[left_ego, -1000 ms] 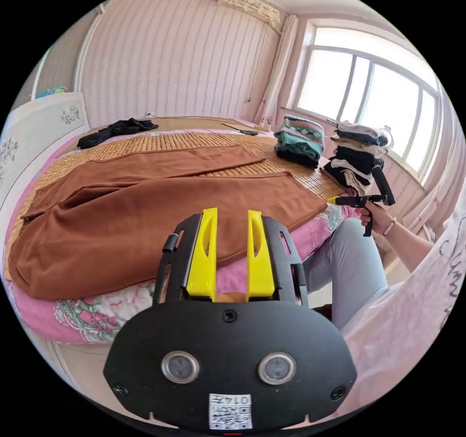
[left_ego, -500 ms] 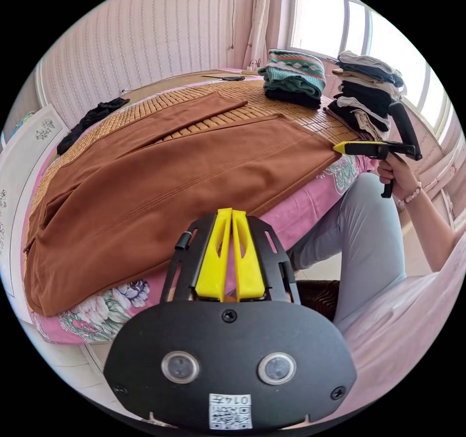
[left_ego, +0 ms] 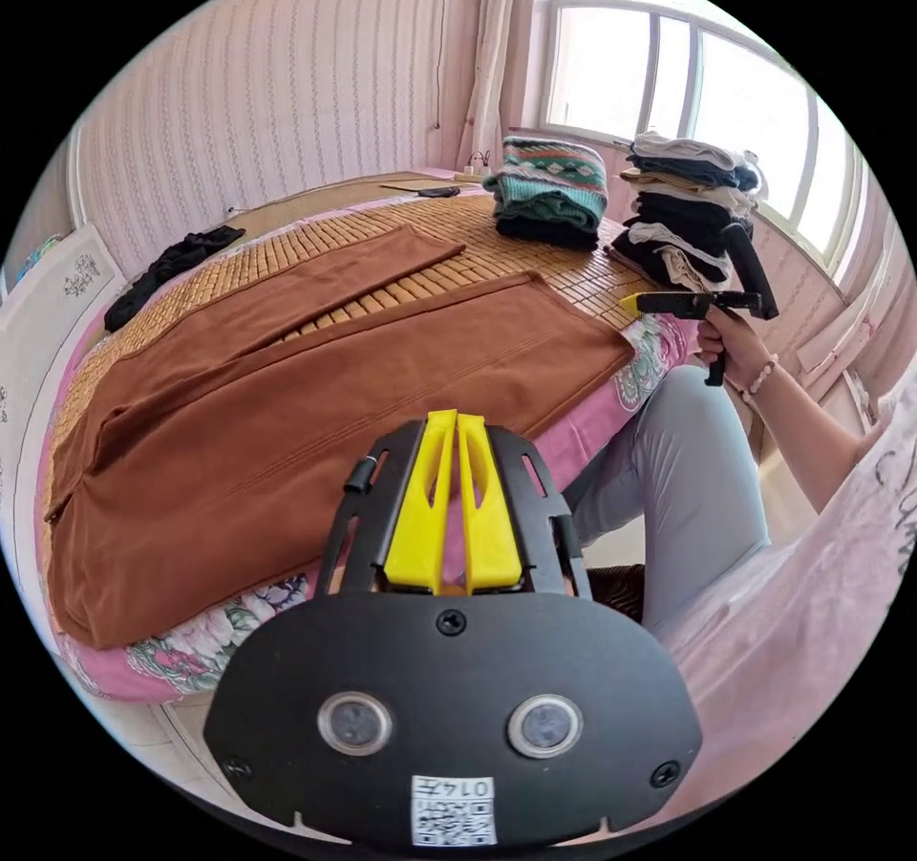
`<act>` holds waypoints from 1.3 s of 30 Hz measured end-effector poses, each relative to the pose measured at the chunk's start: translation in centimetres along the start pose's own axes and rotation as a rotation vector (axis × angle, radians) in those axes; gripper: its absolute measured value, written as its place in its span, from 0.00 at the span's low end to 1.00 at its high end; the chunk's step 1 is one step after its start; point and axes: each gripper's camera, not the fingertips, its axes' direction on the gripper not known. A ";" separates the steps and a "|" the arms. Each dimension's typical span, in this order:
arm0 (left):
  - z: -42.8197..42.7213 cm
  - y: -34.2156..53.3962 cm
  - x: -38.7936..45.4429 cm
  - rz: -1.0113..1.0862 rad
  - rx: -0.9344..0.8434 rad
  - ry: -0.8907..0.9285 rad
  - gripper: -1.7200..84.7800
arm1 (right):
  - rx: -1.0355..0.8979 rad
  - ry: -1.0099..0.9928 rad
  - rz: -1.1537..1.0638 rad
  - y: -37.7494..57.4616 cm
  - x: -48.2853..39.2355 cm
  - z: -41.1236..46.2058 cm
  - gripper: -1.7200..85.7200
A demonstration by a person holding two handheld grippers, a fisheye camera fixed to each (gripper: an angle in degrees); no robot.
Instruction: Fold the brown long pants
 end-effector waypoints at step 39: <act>17.7 -19.0 -12.8 0.041 -0.249 -0.104 0.01 | -0.246 0.143 -0.096 -27.3 0.4 15.2 0.08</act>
